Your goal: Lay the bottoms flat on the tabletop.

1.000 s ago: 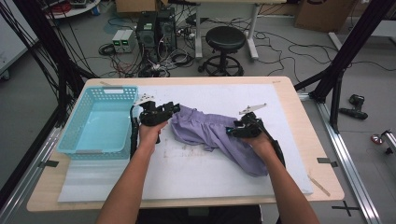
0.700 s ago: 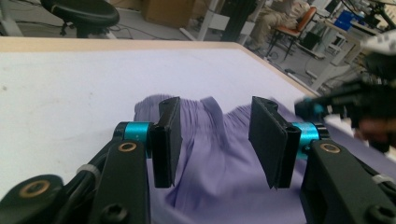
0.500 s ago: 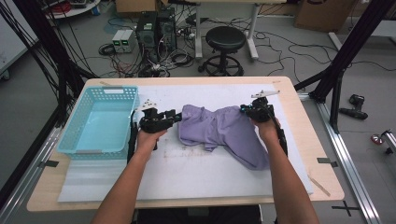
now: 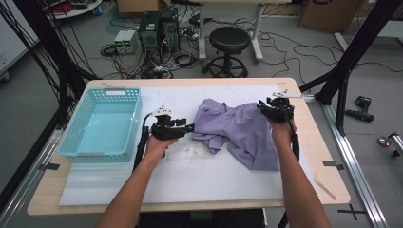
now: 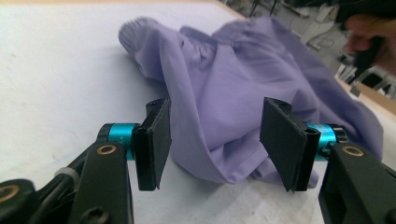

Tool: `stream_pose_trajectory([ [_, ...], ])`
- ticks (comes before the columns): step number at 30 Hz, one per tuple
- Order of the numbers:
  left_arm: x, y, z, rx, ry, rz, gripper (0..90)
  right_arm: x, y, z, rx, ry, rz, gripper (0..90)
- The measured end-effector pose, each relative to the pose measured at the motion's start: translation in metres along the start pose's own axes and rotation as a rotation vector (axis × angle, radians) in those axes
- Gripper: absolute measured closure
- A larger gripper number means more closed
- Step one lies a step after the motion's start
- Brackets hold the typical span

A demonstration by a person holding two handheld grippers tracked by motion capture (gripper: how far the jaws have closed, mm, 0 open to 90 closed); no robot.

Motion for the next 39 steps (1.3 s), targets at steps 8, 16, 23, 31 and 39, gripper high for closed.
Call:
stream_pose_trajectory([
  [8, 0.009, -0.020, -0.017, 0.093, 0.051, 0.011, 42.3, -0.007, 0.047, -0.049, 0.052, 0.062, 0.099, 47.9],
  [16, 0.013, -0.030, -0.020, 0.156, 0.090, 0.034, 84.3, 0.012, 0.036, -0.096, 0.241, 0.191, 0.170, 45.7],
  [23, 0.026, -0.001, 0.004, -0.047, 0.087, 0.083, 87.3, -0.006, 0.021, -0.074, 0.196, 0.150, 0.066, 89.2],
  [31, 0.047, 0.009, 0.013, -0.161, 0.128, 0.155, 87.3, -0.022, -0.006, -0.040, 0.129, 0.078, -0.023, 89.4],
  [39, 0.053, 0.009, 0.014, -0.146, 0.117, 0.183, 65.3, -0.018, -0.007, -0.033, 0.103, 0.003, -0.034, 70.4],
])
Point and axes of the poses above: each handheld gripper's, and its own axes: y roughly backward along the jaws, z roughly out of its top, x roughly to its left, the point moved 5 cm from there along -y, roughly forward along the jaws, and after that the axes turned 15 degrees about -z, right-handed, at the moved point
